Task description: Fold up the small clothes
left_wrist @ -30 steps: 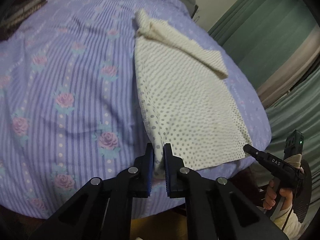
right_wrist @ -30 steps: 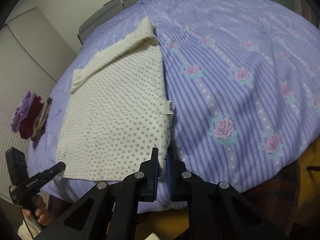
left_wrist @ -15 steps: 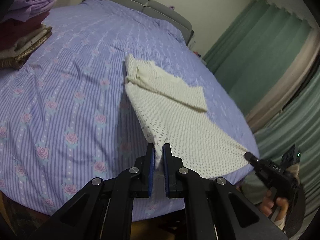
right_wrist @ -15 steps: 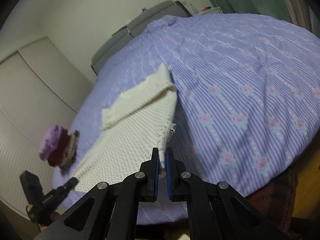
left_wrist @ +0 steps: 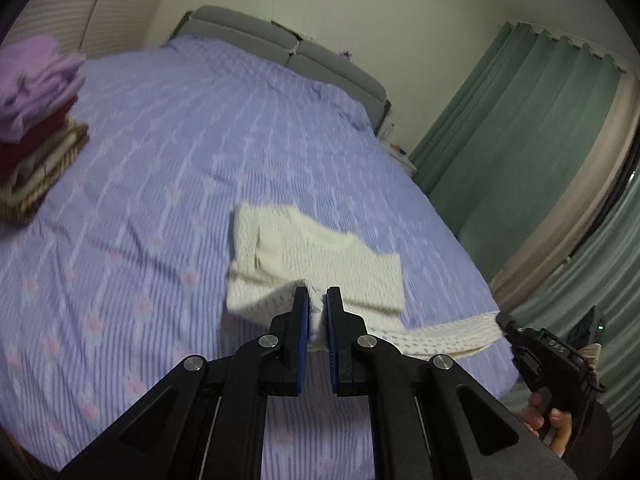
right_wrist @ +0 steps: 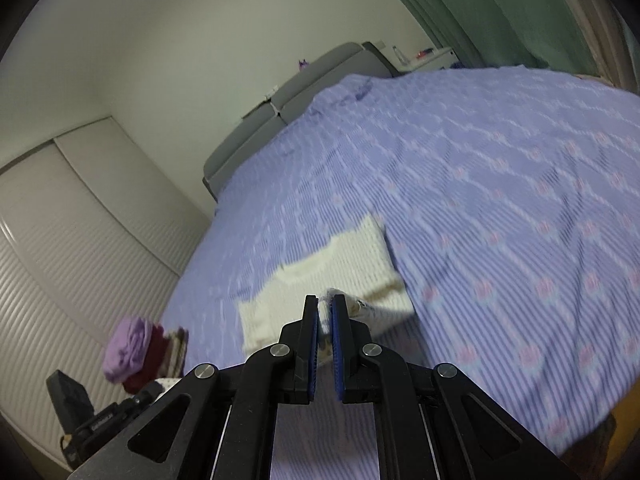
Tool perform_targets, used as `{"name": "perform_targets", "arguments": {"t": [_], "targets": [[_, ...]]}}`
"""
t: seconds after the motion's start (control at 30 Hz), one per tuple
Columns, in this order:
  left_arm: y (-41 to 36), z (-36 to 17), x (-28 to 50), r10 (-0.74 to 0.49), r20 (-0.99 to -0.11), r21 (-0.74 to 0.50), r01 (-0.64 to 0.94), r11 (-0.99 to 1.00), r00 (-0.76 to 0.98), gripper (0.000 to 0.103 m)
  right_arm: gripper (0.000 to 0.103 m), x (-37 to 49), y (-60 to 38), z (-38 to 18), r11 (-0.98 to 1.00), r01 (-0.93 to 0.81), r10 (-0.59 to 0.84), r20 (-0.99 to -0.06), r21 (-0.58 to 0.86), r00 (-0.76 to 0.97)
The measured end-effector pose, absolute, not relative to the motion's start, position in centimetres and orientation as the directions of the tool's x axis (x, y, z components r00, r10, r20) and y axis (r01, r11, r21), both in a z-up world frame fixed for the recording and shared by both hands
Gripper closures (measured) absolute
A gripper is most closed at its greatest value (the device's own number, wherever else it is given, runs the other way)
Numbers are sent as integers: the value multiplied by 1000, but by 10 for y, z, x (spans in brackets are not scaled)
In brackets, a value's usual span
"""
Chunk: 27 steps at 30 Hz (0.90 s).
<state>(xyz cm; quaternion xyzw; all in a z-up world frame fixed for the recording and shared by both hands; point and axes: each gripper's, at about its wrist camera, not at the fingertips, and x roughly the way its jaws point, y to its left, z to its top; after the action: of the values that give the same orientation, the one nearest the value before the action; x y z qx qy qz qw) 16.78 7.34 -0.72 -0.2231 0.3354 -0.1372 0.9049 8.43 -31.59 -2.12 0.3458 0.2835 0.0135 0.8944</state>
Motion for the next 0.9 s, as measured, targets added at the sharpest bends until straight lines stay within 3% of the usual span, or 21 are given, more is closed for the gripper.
{"name": "perform_targets", "arguments": {"t": [0.37, 0.57, 0.67, 0.8, 0.9], "targets": [[85, 1, 260, -292, -534, -486, -5, 874, 793, 96, 95, 178, -325, -9, 772, 204, 184, -519, 602, 834], [85, -26, 290, -273, -595, -408, 8, 913, 756, 96, 95, 224, -325, -22, 795, 237, 161, -571, 559, 805], [83, -38, 295, -331, -620, -401, 75, 913, 711, 96, 95, 243, -319, -29, 834, 243, 138, -615, 495, 777], [61, -50, 296, -363, -695, -270, 243, 932, 621, 96, 95, 259, -319, -37, 844, 248, 138, -640, 475, 755], [50, -61, 291, -416, -725, -287, 308, 907, 549, 96, 95, 262, -321, -40, 848, 254, 130, -648, 465, 751]]}}
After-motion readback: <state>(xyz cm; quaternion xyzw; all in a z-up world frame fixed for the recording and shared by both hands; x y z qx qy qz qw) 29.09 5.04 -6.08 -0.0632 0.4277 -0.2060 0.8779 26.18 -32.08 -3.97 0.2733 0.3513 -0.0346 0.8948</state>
